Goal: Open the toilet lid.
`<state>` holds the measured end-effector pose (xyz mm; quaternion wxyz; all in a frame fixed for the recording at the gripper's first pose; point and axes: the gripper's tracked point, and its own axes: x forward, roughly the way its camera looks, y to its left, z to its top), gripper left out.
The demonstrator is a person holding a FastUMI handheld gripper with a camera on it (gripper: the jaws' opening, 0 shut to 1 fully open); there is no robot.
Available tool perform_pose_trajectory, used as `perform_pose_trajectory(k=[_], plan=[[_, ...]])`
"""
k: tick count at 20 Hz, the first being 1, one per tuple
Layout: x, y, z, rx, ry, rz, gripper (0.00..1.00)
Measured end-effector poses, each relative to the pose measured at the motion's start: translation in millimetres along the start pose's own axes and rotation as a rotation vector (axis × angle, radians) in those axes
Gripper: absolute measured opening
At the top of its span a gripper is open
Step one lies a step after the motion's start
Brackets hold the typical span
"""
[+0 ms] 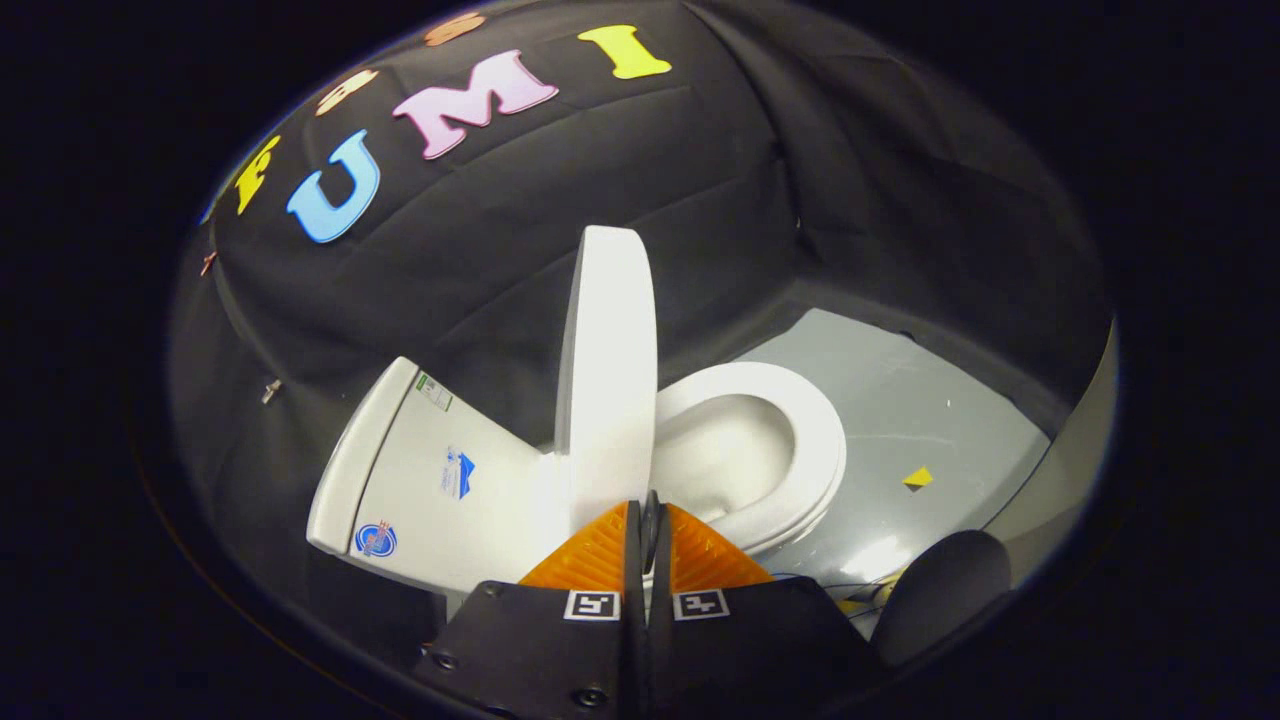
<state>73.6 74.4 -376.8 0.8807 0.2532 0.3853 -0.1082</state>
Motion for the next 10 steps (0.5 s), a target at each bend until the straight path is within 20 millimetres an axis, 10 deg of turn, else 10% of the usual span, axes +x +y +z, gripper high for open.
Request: perform_pose_trajectory(k=[10], plan=[[-22, 109, -12, -0.233, -0.064, 0.085, 0.05]])
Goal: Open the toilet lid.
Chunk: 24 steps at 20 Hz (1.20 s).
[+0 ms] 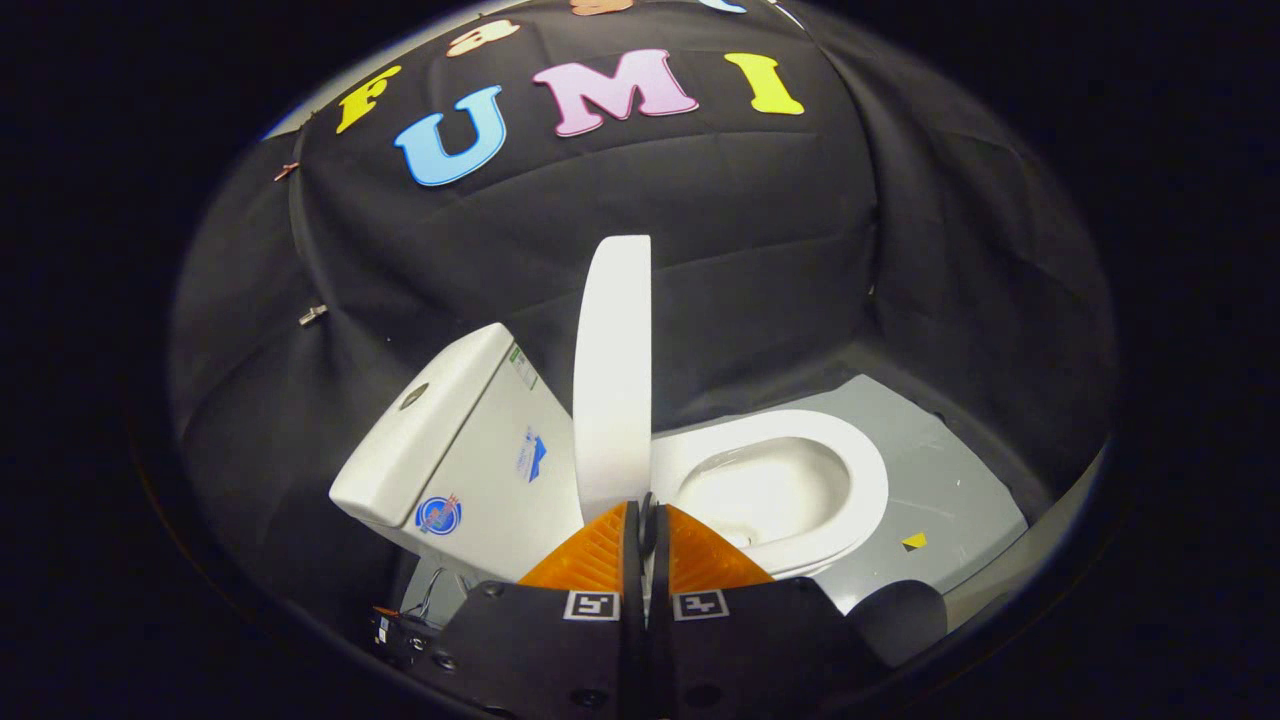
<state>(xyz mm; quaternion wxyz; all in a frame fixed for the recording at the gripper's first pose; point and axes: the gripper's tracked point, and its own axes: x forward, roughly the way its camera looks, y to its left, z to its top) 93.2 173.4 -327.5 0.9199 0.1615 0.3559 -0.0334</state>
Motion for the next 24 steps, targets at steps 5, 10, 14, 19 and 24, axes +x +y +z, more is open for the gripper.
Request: perform_pose_trajectory(k=[5, 10, 14, 19, 24], plan=[[-3, 45, -6, -0.1, -0.024, 0.034, 0.05], [2, 88, -16, -0.187, -0.031, 0.094, 0.05], [5, 114, -27, -0.22, -0.018, 0.136, 0.05], [8, 136, -36, -0.243, -0.003, 0.168, 0.05], [10, 144, -38, -0.254, 0.0, 0.182, 0.05]])
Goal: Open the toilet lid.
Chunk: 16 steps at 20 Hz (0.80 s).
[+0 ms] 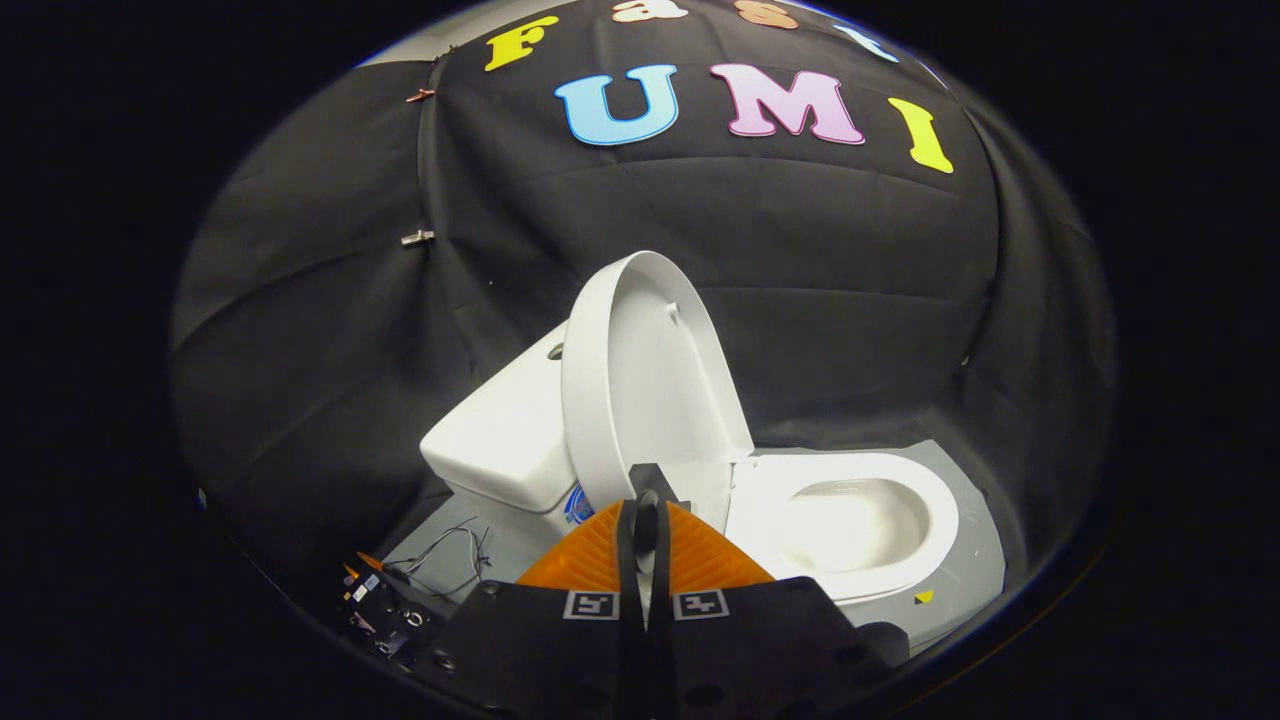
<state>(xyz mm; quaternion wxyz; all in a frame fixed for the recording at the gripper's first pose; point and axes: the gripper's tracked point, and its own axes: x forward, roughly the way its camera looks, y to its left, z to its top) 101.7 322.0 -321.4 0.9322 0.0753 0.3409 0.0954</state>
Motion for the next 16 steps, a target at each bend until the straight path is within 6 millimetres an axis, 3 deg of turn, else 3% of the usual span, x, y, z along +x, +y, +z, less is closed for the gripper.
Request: perform_pose_trajectory(k=[3, 8, 13, 16], plan=[[-2, 15, -1, 0.061, -0.001, 0.09, 0.17], [-8, 15, 7, 0.07, -0.018, 0.1, 0.99], [-37, 9, 47, 0.035, -0.117, 0.113, 0.99], [-70, 1, 84, -0.012, -0.211, 0.115, 0.99]])
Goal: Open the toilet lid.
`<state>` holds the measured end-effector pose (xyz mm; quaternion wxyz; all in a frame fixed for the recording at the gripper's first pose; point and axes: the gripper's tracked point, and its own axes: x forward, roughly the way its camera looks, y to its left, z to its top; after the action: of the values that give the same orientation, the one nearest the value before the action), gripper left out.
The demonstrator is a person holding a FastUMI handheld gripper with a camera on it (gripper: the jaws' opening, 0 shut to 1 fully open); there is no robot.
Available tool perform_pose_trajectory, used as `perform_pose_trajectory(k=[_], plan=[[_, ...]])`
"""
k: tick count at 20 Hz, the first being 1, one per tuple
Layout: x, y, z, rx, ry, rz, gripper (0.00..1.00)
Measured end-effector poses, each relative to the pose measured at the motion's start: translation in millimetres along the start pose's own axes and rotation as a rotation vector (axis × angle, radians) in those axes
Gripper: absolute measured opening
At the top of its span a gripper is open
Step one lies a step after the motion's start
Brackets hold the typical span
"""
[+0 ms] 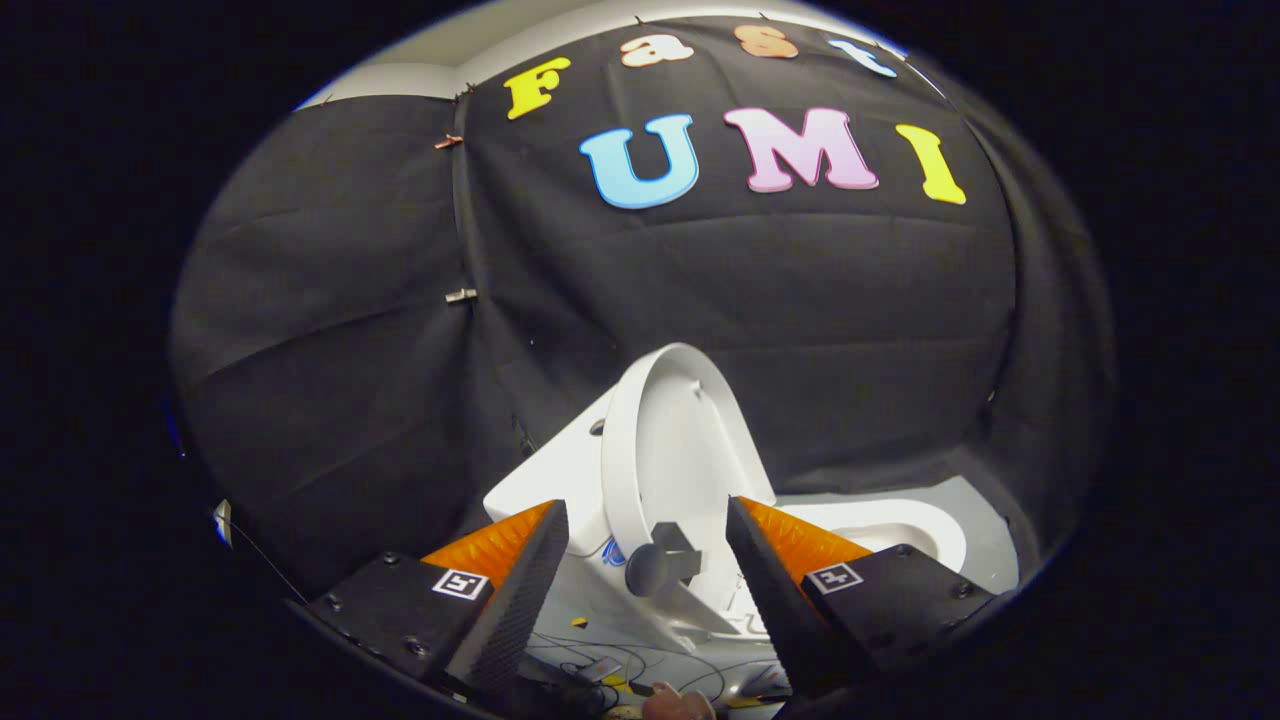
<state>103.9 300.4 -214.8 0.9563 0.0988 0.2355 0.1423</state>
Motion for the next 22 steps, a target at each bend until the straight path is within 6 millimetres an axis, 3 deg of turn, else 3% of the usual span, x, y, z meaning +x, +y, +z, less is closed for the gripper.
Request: perform_pose_trajectory(k=[4, 11, 16, 22], plan=[[-41, -17, 58, -0.059, -0.133, 0.007, 0.99], [-134, -86, 135, -0.13, -0.352, -0.108, 0.99], [-192, -135, 154, -0.131, -0.408, -0.181, 0.98], [-220, -171, 154, -0.068, -0.417, -0.215, 0.99]])
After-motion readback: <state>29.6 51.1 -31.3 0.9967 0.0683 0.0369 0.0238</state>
